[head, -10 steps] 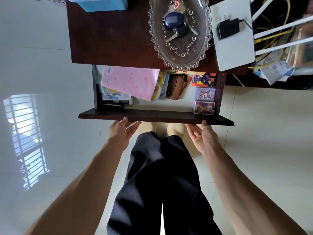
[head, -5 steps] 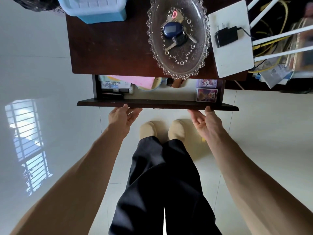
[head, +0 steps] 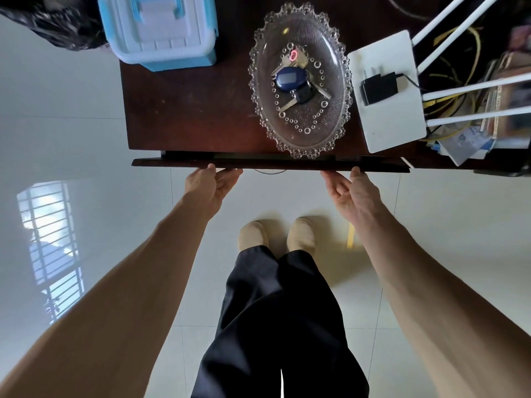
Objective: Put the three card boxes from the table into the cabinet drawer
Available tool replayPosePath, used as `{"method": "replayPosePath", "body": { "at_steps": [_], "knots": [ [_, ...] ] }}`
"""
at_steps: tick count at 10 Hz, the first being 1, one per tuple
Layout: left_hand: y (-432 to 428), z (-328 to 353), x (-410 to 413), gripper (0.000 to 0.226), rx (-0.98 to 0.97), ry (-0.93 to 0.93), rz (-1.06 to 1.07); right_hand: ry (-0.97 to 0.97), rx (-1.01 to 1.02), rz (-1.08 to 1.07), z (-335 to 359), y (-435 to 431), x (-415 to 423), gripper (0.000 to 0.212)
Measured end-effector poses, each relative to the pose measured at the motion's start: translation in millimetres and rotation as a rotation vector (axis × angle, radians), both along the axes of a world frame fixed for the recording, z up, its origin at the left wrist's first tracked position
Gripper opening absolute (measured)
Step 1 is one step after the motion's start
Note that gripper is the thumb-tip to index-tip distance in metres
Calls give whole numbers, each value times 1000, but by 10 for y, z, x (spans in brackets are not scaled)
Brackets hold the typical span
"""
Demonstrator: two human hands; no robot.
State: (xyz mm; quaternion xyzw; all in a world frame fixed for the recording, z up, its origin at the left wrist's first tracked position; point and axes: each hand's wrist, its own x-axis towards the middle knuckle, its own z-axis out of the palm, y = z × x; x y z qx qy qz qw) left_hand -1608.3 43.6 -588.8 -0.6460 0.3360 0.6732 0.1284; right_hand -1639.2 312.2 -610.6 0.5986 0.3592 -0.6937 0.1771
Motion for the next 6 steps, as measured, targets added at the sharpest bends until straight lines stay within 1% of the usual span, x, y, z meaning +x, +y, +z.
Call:
{"method": "replayPosePath", "body": {
  "at_steps": [2,3,4,5,6],
  "knots": [
    [11,19,-137,25,5,89,140,27,-13,-34,16,-57,-180,18],
    [28,1,-229,35,-48,72,130,27,-25,-51,36,-87,-259,20],
    [29,16,-253,41,-88,75,54,14,-22,-37,68,-99,-255,23],
    [30,75,-209,35,-76,78,8,49,-21,50,260,-97,-166,19],
    [20,127,-6,28,-73,23,-95,146,42,139,593,18,-22,26]
  ]
}}
